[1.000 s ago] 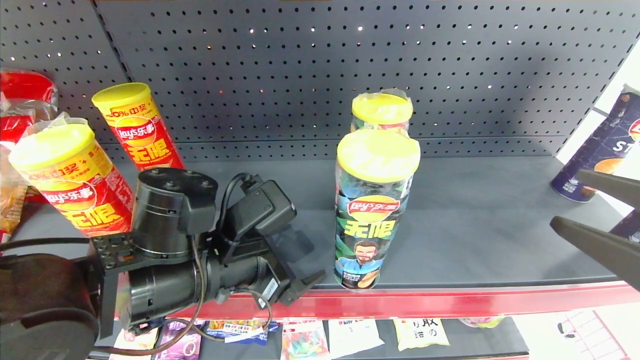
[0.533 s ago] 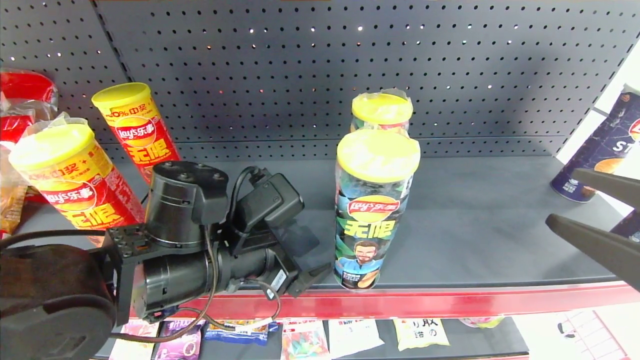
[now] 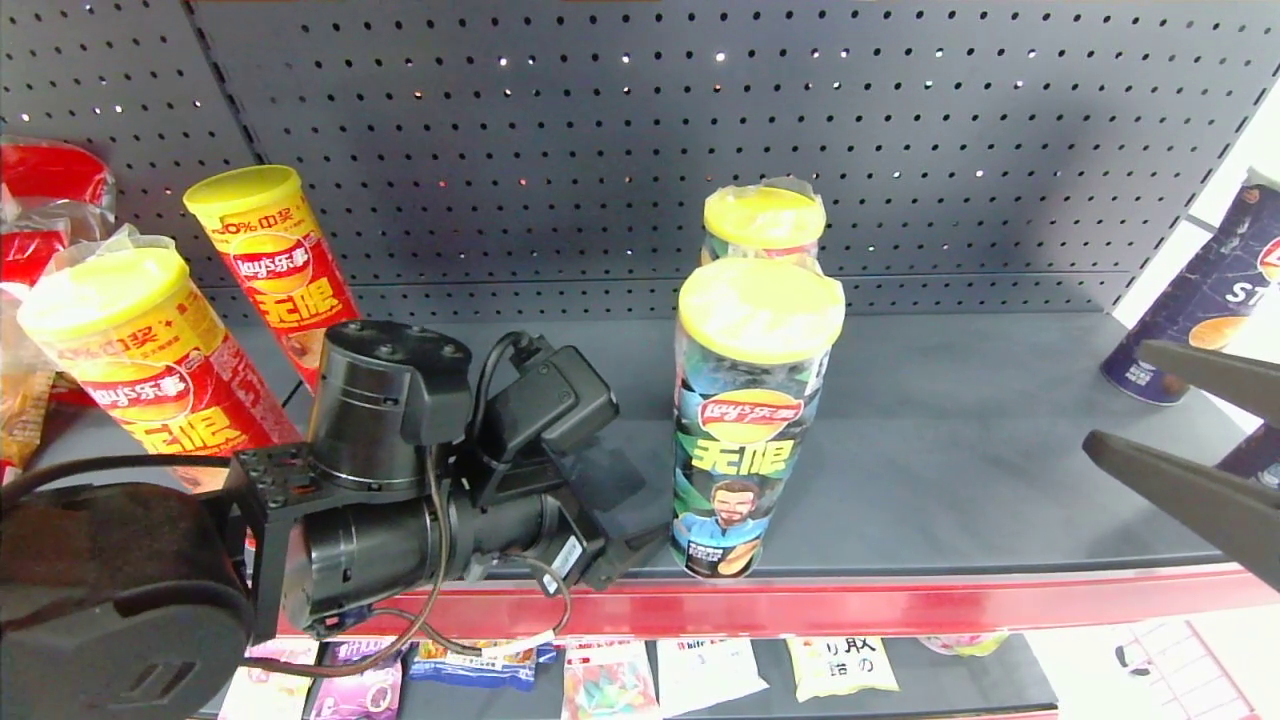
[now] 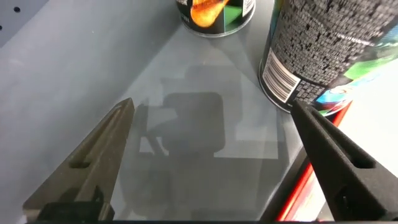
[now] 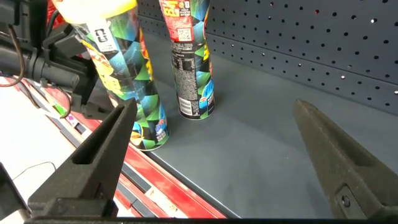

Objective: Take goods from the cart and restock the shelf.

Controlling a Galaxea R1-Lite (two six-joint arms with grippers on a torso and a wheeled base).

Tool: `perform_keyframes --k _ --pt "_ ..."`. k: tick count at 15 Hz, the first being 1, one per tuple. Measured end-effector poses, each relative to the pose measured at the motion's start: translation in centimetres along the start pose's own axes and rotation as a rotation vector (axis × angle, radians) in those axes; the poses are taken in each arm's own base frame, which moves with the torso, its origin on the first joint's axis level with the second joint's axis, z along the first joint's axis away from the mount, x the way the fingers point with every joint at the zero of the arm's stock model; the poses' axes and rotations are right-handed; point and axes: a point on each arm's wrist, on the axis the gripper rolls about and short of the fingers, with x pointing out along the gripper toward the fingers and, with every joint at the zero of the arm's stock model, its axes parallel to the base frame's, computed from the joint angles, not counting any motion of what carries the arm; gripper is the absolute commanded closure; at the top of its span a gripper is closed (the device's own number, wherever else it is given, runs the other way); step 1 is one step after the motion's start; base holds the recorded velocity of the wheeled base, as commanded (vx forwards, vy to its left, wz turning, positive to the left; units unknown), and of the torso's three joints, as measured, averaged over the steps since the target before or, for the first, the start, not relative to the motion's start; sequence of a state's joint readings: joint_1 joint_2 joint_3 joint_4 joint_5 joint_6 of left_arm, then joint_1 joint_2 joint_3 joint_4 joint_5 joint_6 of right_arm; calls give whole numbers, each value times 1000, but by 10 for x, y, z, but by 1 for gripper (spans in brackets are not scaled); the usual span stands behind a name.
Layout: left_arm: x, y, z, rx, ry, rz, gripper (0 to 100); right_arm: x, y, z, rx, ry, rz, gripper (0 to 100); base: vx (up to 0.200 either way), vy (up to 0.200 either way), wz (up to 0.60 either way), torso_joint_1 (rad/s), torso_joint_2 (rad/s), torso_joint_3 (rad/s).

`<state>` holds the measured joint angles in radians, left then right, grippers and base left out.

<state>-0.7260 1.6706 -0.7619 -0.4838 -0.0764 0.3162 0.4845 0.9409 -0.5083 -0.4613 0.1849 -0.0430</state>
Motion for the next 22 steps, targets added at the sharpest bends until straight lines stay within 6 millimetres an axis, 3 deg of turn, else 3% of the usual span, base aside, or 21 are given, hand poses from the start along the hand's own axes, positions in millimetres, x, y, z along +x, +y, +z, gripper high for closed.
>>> perform_keyframes --k 17,22 --pt "8 0 4 3 -6 -5 0 0 0 0 1 1 0 0 0 0 0 0 0 0" --pt "1 0 6 1 -19 5 0 -1 0 -3 2 8 1 0 0 0 0 0 0 0"
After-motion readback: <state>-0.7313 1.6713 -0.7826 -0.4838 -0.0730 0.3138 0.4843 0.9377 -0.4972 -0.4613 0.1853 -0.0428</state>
